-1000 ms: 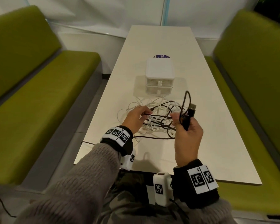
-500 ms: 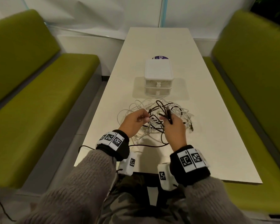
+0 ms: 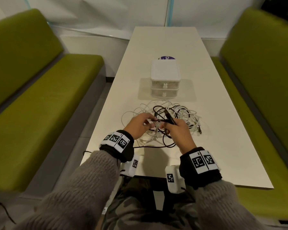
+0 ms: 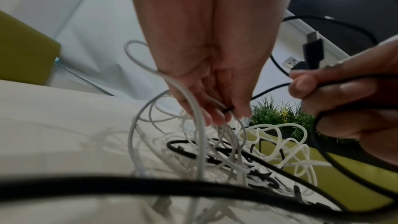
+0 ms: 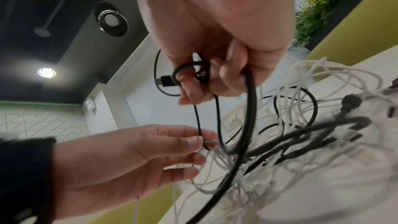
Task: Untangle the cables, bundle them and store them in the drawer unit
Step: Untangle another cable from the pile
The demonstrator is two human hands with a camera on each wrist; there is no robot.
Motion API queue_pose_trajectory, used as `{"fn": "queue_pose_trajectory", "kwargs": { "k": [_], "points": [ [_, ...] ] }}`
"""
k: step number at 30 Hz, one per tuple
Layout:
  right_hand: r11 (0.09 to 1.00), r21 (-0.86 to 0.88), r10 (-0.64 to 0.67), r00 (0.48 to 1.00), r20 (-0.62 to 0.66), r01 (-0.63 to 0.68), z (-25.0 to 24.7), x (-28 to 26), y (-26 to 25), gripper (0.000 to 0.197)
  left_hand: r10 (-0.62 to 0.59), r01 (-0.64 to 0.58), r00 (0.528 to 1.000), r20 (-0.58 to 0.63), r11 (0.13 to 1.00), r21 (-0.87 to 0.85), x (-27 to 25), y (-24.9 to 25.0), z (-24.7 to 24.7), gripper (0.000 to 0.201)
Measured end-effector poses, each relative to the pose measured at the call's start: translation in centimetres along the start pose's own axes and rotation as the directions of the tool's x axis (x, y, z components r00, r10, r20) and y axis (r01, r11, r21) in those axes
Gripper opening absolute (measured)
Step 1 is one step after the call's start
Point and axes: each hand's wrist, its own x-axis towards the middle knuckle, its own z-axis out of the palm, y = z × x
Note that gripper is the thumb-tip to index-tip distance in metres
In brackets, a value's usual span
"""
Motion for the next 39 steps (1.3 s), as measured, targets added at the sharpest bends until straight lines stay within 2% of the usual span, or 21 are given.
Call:
{"fn": "queue_pose_trajectory", "kwargs": {
  "k": [3, 8, 12, 15, 17, 19, 23, 25, 27, 29, 32, 35, 39],
  "points": [
    [0.993, 0.117, -0.026, 0.999, -0.025, 0.029, 0.0, -0.6, -0.4, 0.025, 0.037, -0.037, 0.999, -0.005, 0.999, 0.038, 0.6, 0.6, -0.3, 0.020],
    [0.973, 0.198, -0.105, 0.992, -0.067, 0.117, -1.3, -1.5, -0.7, 0.030, 0.060, -0.059, 0.997, -0.049, 0.998, 0.024, 1.8, 1.4, -0.6, 0.020],
    [0.963, 0.265, -0.015, 0.990, -0.141, 0.053, -2.3, -1.7, 0.2, 0.033, 0.054, -0.055, 0.998, -0.023, 0.997, -0.045, 1.8, 1.5, -0.7, 0.020],
    [0.957, 0.290, 0.027, 0.990, -0.138, 0.015, -2.6, -1.7, 0.5, 0.031, 0.072, -0.074, 0.997, 0.040, 0.995, 0.064, 1.4, 1.4, -0.9, 0.011],
    [0.960, 0.280, 0.013, 0.995, -0.098, 0.015, -2.2, -1.7, 0.5, 0.030, 0.073, -0.082, 0.995, 0.067, 0.987, 0.142, 1.3, 1.4, -0.9, 0.015],
    [0.967, 0.253, 0.003, 0.998, -0.069, 0.014, -1.6, -1.7, 0.5, 0.030, 0.105, -0.110, 0.994, 0.034, 0.980, 0.164, 1.4, 1.7, -0.7, 0.016],
    [0.977, 0.198, -0.061, 0.996, -0.068, 0.073, -0.8, -2.2, 0.7, 0.029, 0.142, -0.122, 0.984, -0.110, 0.978, 0.168, 1.7, 2.6, -1.2, 0.010],
    [0.973, 0.225, -0.027, 0.996, -0.081, 0.044, -0.8, -2.1, 0.7, 0.036, 0.105, -0.090, 0.988, -0.113, 0.988, 0.128, 1.9, 2.6, -1.8, 0.010],
    [0.964, 0.266, 0.057, 0.988, -0.141, -0.018, -1.0, -1.4, 0.9, 0.036, 0.054, -0.052, 0.995, -0.089, 0.998, 0.026, 1.8, 2.1, -2.1, 0.012],
    [0.980, 0.196, 0.070, 0.972, -0.225, -0.025, -0.9, -0.2, 1.3, 0.027, 0.007, -0.013, 0.998, -0.056, 0.995, -0.100, 1.6, 1.5, -2.1, 0.015],
    [0.996, -0.084, -0.023, 0.966, -0.258, 0.002, 0.5, 1.2, 1.2, 0.014, -0.003, -0.001, 1.000, -0.018, 0.975, -0.221, 1.2, 0.9, -1.9, 0.023],
    [0.971, -0.231, -0.118, 0.960, -0.253, 0.058, 2.2, 2.2, 0.5, 0.030, 0.021, -0.014, 1.000, 0.022, 0.956, -0.293, 0.8, 1.0, -2.1, 0.029],
    [0.936, -0.333, -0.171, 0.972, -0.158, 0.111, 3.0, 3.1, -0.1, 0.024, 0.024, -0.004, 0.999, 0.049, 0.925, -0.381, 0.7, 0.3, -3.0, 0.029]
  ]
}}
